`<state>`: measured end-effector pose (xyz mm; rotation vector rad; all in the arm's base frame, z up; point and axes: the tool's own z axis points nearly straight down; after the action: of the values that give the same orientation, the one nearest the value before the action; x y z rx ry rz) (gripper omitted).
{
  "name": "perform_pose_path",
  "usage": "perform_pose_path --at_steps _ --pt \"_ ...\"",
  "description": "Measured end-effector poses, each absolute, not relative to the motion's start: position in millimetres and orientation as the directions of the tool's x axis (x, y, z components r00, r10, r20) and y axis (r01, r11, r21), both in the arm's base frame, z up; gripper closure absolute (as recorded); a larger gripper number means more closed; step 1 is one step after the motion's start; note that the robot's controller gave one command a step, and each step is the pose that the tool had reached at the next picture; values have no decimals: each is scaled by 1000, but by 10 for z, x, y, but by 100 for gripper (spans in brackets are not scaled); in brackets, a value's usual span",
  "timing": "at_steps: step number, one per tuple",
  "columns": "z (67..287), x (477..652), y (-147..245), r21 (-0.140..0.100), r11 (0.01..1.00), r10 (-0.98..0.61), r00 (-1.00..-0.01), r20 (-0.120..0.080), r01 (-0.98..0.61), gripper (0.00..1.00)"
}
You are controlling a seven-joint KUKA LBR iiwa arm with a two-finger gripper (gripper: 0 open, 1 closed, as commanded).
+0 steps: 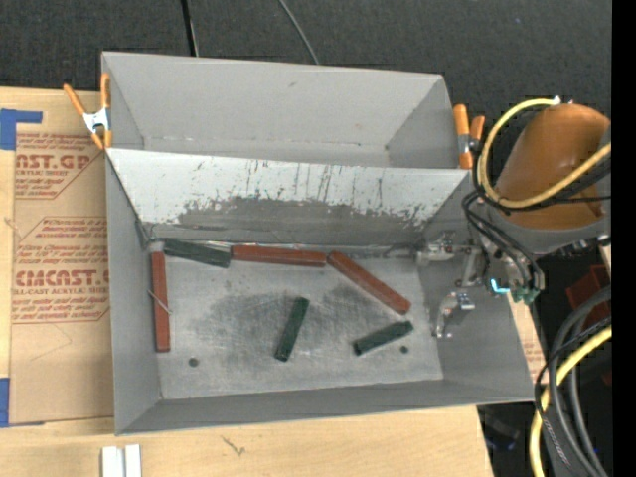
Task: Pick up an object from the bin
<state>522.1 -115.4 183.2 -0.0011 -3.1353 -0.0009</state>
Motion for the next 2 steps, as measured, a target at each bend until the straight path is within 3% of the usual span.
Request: perform_pose_path --at_steps 1,2 --pt "1875 5240 -1150 -1 1000 -1 -1000 -1 -1 0" --pt "833 5443 -891 -3 995 -98 -995 -20 -98 100"
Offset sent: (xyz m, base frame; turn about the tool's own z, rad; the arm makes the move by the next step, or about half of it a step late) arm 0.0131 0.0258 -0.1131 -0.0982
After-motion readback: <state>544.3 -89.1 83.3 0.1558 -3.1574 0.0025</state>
